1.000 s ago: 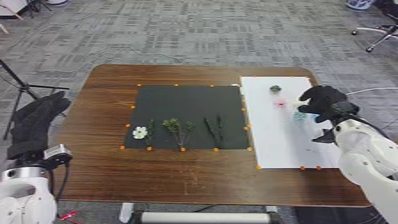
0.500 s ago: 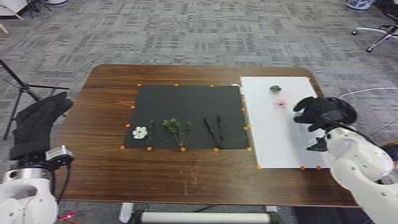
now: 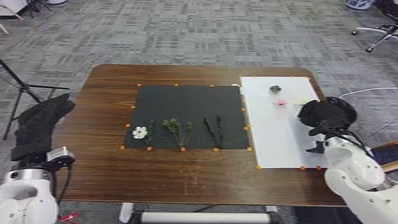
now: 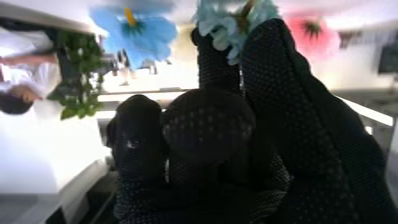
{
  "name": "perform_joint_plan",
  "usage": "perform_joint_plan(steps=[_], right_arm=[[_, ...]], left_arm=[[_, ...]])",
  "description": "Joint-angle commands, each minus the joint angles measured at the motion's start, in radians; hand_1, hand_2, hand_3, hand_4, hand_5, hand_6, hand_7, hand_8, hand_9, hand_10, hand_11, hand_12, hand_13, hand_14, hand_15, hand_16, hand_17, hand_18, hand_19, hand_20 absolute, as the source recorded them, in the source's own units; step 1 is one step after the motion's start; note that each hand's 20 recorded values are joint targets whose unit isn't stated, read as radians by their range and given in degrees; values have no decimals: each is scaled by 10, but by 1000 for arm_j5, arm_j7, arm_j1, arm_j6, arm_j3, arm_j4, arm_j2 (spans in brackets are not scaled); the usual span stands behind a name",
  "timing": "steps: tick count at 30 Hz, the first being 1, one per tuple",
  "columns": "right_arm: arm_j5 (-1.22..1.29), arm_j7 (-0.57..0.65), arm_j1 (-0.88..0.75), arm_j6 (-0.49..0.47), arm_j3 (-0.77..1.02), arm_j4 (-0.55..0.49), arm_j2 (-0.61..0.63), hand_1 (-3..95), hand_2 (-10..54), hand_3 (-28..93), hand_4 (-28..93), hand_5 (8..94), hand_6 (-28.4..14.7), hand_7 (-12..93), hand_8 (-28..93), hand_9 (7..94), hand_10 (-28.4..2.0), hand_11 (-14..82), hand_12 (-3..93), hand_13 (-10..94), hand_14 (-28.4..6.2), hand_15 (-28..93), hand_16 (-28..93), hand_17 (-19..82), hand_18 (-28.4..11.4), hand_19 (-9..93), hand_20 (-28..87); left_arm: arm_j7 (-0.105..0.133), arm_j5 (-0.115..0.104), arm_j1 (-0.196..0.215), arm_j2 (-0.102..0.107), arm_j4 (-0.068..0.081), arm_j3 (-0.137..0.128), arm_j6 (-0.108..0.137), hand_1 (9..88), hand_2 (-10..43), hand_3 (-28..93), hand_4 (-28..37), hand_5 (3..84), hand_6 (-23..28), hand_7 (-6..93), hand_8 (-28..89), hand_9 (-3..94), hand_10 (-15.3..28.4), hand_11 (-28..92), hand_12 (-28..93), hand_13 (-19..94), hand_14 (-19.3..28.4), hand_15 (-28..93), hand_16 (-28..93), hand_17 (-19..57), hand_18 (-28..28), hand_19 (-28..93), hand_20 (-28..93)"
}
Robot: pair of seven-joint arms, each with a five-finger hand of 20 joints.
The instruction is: Arrange flowers
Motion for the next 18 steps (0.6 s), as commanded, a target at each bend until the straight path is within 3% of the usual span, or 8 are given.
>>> perform_joint_plan(steps=[1, 5, 8, 10, 12, 13, 14, 18], right_arm=[[19, -49, 50, 96, -55, -16, 43, 614, -95, 577, -181, 743, 21, 242, 67, 836, -86, 51, 320, 899, -18, 615, 281, 594, -148, 932, 543], [69, -47, 96, 114, -68, -98, 82, 615, -95, 580, -175, 760, 18, 232, 66, 847, -91, 51, 322, 903, -17, 614, 285, 599, -147, 932, 550], [123, -49, 205, 100, -136, -156, 111, 614, -95, 580, -172, 763, 18, 229, 68, 851, -93, 49, 321, 904, -17, 613, 288, 599, -147, 932, 551], [162, -63, 307, 80, -207, -184, 128, 614, -95, 580, -170, 765, 16, 228, 70, 851, -94, 49, 321, 903, -16, 612, 289, 599, -147, 932, 552], [222, -78, 435, 54, -306, -205, 146, 612, -95, 580, -168, 767, 16, 227, 72, 851, -95, 49, 322, 902, -15, 612, 291, 599, -146, 932, 553], [254, -84, 501, 32, -357, -214, 151, 612, -95, 580, -167, 768, 17, 227, 73, 851, -94, 49, 322, 902, -15, 612, 291, 599, -146, 932, 553], [291, -91, 567, 13, -410, -224, 152, 612, -95, 580, -166, 768, 17, 227, 74, 852, -95, 48, 322, 902, -15, 612, 292, 599, -145, 932, 553], [417, -125, 862, -53, -670, -228, 119, 612, -95, 579, -166, 769, 18, 226, 78, 851, -98, 47, 322, 901, -15, 612, 295, 599, -144, 932, 554]], left_arm=[[-4, 7, -5, 33, -6, -33, 2, 297, -22, 686, -217, 536, -2, 172, -93, 509, 142, 215, 114, 386, 175, 220, 13, 48, 136, 145, 190], [0, 6, -4, 40, -8, -44, 6, 291, -20, 686, -219, 534, 2, 171, -92, 509, 142, 216, 115, 387, 175, 221, 12, 49, 136, 145, 190], [-7, 8, 13, 43, -7, -68, 5, 288, -19, 687, -225, 533, 5, 170, -91, 509, 143, 216, 115, 387, 175, 221, 12, 50, 135, 144, 190], [-9, 14, 10, 48, 11, -83, 16, 275, -10, 685, -231, 531, 7, 168, -91, 509, 142, 216, 114, 387, 175, 220, 11, 51, 136, 141, 188], [-9, -18, 11, 60, 28, -91, 49, 264, -4, 690, -242, 531, 7, 167, -90, 509, 143, 215, 114, 387, 175, 219, 11, 52, 136, 138, 186], [-13, -36, 10, 62, 33, -98, 54, 256, 17, 697, -250, 531, 7, 167, -89, 509, 143, 215, 114, 387, 175, 219, 11, 53, 135, 137, 186], [-18, -47, 0, 72, 37, -89, 76, 246, 57, 705, -267, 537, 4, 169, -90, 512, 145, 216, 113, 389, 173, 218, 11, 54, 134, 136, 184], [-24, -64, -15, 75, 41, -77, 116, 212, 180, 693, -281, 551, -8, 170, -93, 520, 145, 214, 112, 393, 174, 220, 11, 56, 132, 133, 183]])
